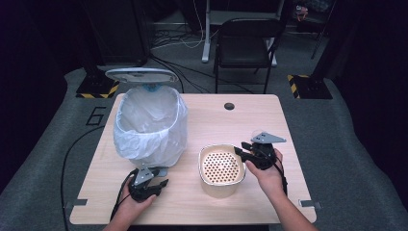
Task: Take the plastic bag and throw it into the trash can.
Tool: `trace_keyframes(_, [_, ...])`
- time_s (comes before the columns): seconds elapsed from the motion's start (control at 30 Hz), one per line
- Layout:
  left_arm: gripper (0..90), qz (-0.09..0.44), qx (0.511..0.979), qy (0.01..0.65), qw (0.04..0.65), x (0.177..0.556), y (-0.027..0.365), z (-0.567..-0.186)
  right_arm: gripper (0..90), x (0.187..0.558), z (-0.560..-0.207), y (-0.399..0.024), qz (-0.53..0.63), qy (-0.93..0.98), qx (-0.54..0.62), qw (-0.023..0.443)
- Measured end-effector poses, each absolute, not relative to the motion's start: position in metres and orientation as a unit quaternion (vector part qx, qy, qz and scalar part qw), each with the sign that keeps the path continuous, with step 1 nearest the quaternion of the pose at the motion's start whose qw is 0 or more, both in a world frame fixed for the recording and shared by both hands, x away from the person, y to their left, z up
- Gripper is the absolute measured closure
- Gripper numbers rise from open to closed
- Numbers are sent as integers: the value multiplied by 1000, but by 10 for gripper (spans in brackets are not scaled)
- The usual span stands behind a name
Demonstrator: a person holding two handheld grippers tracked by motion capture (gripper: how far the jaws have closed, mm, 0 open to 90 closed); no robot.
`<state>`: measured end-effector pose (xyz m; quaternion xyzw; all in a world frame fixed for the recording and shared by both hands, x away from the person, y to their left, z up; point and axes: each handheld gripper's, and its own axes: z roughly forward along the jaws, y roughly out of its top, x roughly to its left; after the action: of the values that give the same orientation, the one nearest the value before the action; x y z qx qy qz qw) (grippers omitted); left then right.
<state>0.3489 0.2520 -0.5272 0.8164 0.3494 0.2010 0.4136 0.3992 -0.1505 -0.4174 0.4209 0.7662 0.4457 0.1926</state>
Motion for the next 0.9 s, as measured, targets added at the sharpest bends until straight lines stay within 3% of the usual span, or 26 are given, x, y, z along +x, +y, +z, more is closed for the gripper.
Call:
trace_keyframes(0.13, [457, 201, 816, 349, 414, 349, 252, -527, 541, 399, -410, -158, 453, 761, 421, 197])
trace_keyframes(0.3, [457, 201, 816, 349, 414, 349, 252, -527, 399, 401, -403, -171, 460, 745, 434, 212])
trace_keyframes(0.6, [458, 201, 816, 350, 414, 349, 252, -527, 228, 413, -413, -195, 453, 731, 452, 237])
trace_keyframes(0.9, [457, 200, 816, 350, 414, 349, 252, -527, 128, 429, -426, -210, 428, 727, 468, 263])
